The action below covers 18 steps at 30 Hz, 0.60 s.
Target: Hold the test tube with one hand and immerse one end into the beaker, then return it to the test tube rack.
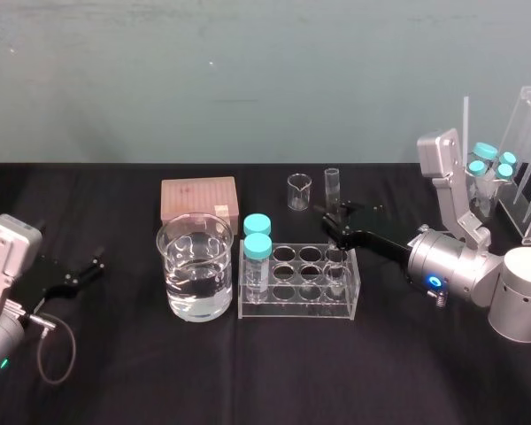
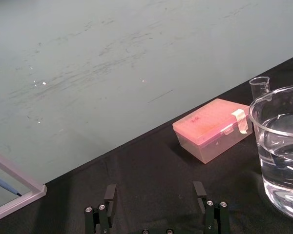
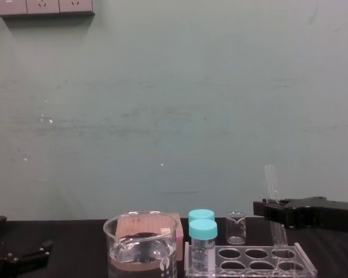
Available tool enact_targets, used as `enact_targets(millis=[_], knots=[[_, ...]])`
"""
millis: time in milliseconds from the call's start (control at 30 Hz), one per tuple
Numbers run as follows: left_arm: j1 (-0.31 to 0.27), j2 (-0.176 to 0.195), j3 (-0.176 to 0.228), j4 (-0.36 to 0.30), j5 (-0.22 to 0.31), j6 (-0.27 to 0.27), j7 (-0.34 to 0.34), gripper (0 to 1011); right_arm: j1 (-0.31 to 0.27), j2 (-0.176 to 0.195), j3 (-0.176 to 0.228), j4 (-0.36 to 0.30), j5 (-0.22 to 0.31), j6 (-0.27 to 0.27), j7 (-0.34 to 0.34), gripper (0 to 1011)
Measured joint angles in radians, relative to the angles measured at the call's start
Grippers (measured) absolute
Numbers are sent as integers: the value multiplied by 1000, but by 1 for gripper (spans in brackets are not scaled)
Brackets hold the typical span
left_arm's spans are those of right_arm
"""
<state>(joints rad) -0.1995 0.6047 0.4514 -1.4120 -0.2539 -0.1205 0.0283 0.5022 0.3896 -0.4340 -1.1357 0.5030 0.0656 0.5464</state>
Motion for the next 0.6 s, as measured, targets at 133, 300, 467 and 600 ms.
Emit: enact_targets(millis=[133, 300, 467, 600], knots=[[0, 0, 0, 0, 0, 0, 0, 1000, -2, 0, 0, -2, -1, -15, 6, 227], [0, 0, 0, 0, 0, 0, 0, 1000, -12, 1, 5, -15, -4, -60, 21, 227], [0, 0, 0, 0, 0, 0, 0, 1000, -26, 2, 18, -35, -6, -91, 21, 227], [0, 0, 0, 0, 0, 0, 0, 1000, -36, 7, 30, -53, -9, -107, 16, 227]])
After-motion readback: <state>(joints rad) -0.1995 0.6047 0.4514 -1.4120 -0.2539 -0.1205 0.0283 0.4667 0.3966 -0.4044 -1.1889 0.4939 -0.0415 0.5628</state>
